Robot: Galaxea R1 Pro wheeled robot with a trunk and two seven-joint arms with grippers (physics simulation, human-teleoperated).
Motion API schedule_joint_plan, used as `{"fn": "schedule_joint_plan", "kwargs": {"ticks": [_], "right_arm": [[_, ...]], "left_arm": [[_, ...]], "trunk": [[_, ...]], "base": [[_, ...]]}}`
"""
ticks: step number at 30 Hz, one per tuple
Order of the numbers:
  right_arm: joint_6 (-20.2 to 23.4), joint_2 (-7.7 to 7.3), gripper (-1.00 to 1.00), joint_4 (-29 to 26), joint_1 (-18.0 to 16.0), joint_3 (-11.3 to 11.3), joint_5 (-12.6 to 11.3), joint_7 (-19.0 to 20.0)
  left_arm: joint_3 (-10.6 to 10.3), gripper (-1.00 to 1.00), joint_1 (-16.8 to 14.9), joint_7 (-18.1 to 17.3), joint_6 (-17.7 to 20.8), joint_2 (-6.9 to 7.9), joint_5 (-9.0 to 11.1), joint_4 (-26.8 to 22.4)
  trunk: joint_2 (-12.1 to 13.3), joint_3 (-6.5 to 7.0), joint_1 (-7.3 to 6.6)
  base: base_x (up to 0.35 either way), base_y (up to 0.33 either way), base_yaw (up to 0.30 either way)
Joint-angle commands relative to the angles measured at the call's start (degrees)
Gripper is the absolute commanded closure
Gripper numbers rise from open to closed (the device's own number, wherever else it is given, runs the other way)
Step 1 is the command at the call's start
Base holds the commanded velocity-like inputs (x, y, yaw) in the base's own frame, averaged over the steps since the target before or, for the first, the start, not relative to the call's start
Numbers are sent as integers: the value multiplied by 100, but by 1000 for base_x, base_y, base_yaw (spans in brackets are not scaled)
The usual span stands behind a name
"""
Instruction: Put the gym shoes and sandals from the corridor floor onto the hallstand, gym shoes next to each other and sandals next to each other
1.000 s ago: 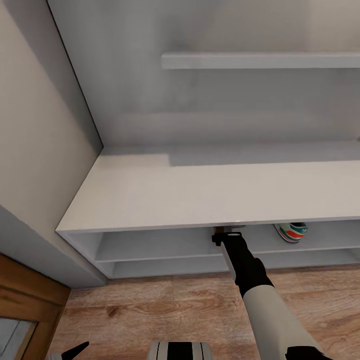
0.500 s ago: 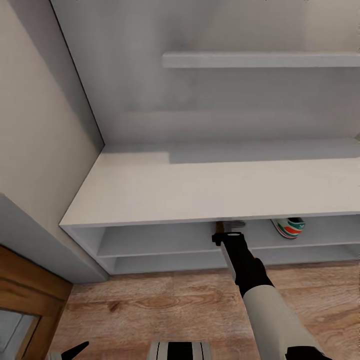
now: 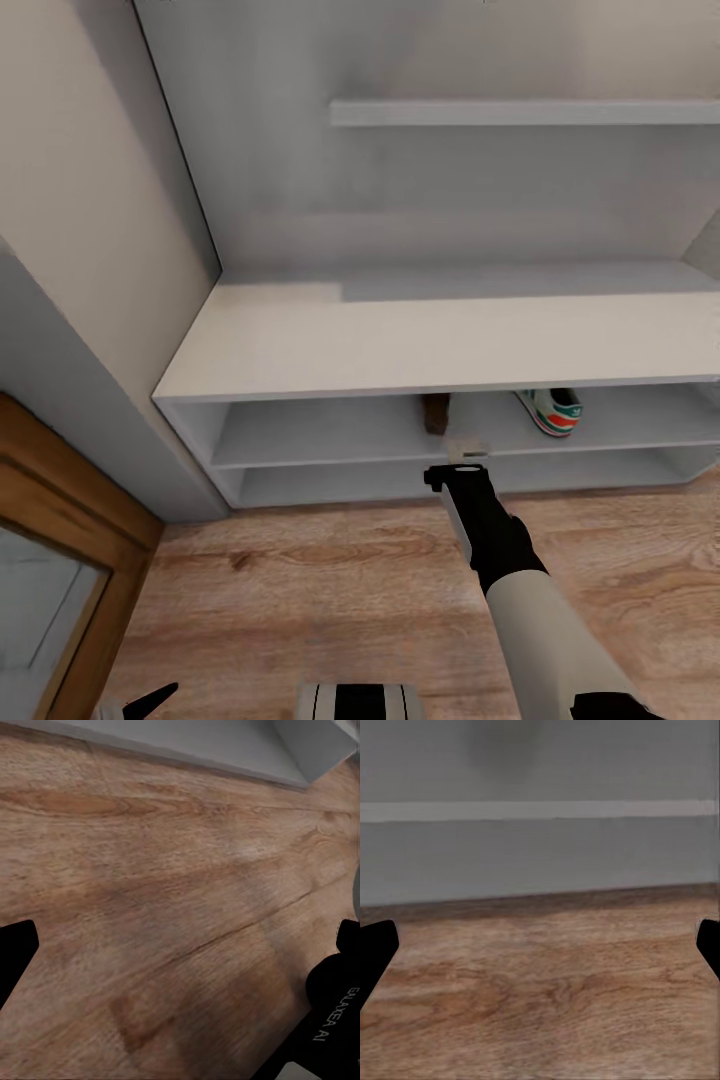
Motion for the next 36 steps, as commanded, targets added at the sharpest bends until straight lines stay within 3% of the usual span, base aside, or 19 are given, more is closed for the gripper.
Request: {"fn": "schedule_joint_plan", "kwargs": {"ticks": [1, 21, 36], "right_arm": [[33, 6, -100, -6, -2, -15, 54, 19], [33, 6, -100, 10, 6, -8, 54, 28], [33, 6, -100, 14, 19, -7, 54, 28]], "left_arm": [[4, -100, -2, -17, -35, 0, 9, 5], [4, -100, 0, 37, -26, -12, 9, 5], [13, -100, 2, 44, -26, -5, 9, 5]], "trunk": [[-2, -4, -5], [-2, -4, -5], [-2, -4, -5]], "base": [[-336, -35, 0], [-311, -147, 0], [-274, -21, 0]]}}
